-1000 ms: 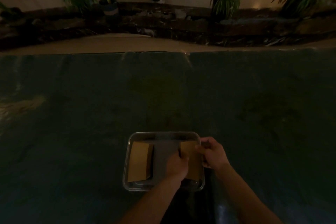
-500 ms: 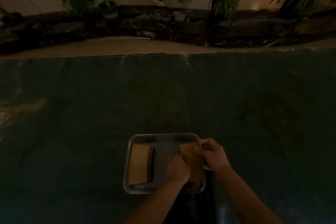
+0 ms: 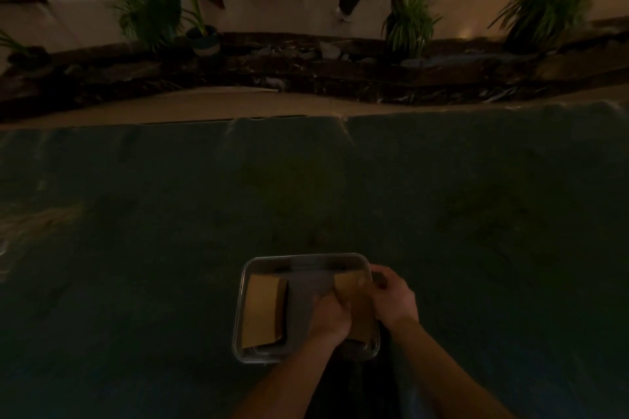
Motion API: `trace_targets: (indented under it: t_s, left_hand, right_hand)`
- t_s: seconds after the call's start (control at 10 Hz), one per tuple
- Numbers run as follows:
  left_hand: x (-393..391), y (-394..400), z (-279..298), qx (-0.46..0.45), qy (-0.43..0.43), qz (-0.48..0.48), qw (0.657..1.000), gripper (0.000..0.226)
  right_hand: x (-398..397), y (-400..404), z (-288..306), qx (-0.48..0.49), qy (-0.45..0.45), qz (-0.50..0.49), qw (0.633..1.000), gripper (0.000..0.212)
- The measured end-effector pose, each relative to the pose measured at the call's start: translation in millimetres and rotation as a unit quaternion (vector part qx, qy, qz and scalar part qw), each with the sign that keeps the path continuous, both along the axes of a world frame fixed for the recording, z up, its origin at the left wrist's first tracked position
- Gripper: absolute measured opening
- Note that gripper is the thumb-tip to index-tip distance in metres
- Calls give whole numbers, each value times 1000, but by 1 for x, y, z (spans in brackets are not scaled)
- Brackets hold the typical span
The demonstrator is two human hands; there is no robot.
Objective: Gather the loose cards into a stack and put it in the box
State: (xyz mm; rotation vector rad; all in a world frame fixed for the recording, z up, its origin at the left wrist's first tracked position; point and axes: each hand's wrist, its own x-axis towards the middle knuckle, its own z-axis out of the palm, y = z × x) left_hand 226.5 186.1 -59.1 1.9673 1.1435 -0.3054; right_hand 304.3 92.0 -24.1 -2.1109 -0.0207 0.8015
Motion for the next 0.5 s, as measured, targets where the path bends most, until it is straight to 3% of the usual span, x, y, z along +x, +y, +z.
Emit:
trace_targets:
  t_s: [0.1, 0.2, 0.5]
  left_hand:
    - [-7, 2, 7, -4, -29, -10, 1000, 39]
    - [-22, 3, 21, 17, -95, -38, 995, 30]
    - [-69, 7, 90, 183, -246, -28, 951, 17]
  right_hand:
    - [-7, -5, 7, -14, -35, 20, 999, 31]
    - [-16, -14, 17, -41, -81, 48, 995, 42]
    - [-37, -46, 68, 21, -236, 67, 969, 32]
